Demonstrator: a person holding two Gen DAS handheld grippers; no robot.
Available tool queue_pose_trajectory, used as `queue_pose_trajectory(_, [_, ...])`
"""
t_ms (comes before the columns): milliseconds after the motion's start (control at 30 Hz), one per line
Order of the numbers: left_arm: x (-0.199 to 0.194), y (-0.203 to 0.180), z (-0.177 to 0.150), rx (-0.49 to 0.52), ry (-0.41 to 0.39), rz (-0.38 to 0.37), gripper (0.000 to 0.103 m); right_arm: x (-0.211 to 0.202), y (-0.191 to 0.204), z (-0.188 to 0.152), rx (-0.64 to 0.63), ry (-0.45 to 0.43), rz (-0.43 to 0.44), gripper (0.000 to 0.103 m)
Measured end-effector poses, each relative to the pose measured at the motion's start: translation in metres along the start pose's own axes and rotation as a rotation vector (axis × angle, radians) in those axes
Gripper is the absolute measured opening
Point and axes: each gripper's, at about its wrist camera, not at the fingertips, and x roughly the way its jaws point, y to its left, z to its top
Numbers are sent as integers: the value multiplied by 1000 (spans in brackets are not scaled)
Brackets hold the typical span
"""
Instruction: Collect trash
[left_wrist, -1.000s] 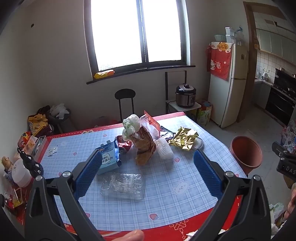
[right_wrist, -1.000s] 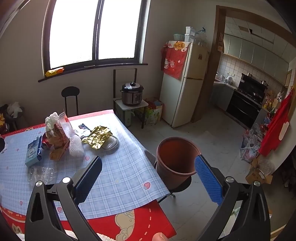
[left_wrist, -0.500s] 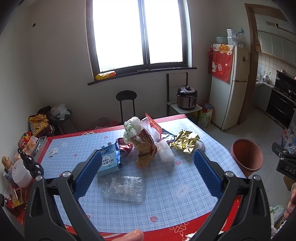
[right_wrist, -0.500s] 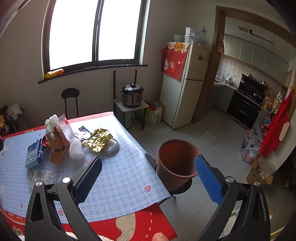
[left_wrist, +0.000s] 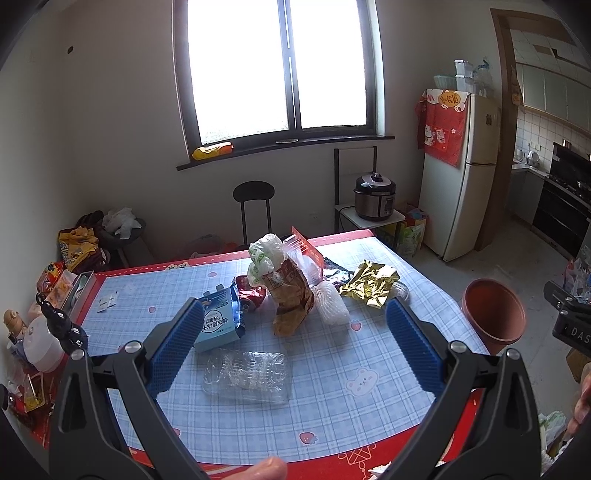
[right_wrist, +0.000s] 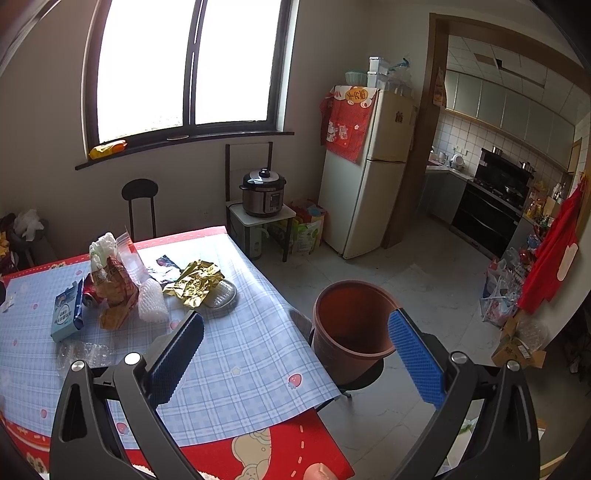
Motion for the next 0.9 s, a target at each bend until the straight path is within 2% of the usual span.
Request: queue_pose_trajectory(900, [-2, 4, -4, -53, 0, -24, 98, -9, -6, -1, -19, -16, -9, 98])
